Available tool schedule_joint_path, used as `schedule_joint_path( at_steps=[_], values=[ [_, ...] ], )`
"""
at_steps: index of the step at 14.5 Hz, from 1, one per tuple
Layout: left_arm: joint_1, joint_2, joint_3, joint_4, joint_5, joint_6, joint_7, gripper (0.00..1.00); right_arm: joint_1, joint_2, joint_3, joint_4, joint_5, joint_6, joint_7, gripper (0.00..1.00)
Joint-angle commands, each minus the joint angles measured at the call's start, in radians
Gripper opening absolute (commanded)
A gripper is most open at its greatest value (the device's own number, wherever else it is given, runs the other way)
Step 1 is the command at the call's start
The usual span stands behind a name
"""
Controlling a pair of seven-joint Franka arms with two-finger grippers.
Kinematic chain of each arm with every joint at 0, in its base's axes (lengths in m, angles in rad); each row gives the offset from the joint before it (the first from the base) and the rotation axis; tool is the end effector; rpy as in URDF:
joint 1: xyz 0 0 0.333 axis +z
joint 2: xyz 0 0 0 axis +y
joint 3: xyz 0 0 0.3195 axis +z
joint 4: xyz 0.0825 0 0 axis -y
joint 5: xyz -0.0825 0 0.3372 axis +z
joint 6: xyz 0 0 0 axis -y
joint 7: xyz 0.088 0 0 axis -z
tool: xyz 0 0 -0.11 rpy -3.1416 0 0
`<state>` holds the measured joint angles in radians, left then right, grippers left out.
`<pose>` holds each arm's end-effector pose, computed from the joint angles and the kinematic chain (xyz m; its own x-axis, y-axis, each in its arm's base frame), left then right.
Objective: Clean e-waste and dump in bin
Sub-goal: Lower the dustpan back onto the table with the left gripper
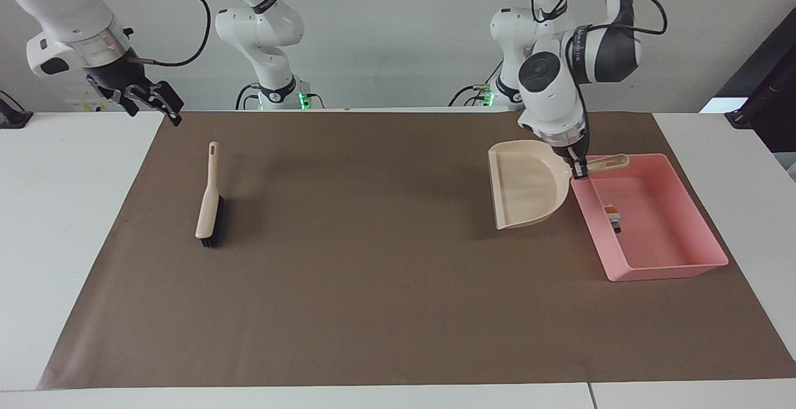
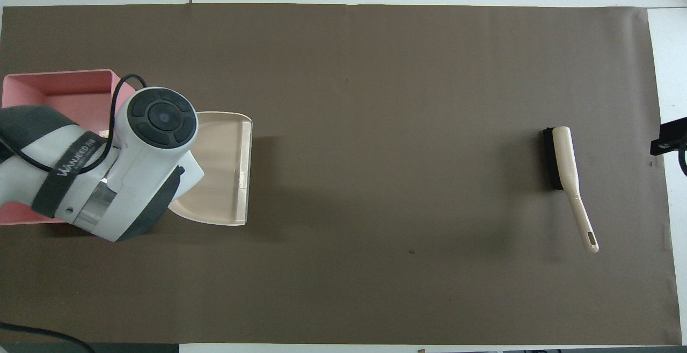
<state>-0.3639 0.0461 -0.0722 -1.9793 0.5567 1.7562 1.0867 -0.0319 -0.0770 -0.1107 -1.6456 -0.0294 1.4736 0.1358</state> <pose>0.4721 -0.1659 0.4573 -0.1219 -0.8243 -0.5529 -0.9919 0.1215 0.0375 0.4664 -0.0728 0.6231 0.9568 -0.2758 -0.0916 -0.2739 -0.9612 0.0336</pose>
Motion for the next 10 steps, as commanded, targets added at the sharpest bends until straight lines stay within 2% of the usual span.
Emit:
schedule_joint_path(
  at_steps=[1,2,7,8,10],
  values=[
    [-0.075,0.046,0.015,0.000,-0.017,0.031,-0.105,0.00,0.003,0.000,0.016,0.018,0.000,-0.039,-0.002,0.99],
    [-0.091,0.058,0.015,-0.001,-0.017,0.049,-0.110,0.00,0.001,0.000,0.038,0.020,-0.001,-0.033,-0.002,0.99],
    [-0.151,0.141,0.017,-0.026,-0.029,0.146,-0.214,0.01,0.001,0.002,0.045,0.020,-0.014,-0.013,-0.081,0.99],
    [-0.151,0.138,0.015,-0.036,-0.030,0.144,-0.215,0.08,0.001,0.002,0.045,0.021,-0.017,0.003,-0.087,0.99],
    [-0.155,0.135,0.014,-0.044,-0.034,0.129,-0.215,0.43,0.001,0.014,0.046,0.045,-0.020,-0.005,-0.122,0.99]
  ],
)
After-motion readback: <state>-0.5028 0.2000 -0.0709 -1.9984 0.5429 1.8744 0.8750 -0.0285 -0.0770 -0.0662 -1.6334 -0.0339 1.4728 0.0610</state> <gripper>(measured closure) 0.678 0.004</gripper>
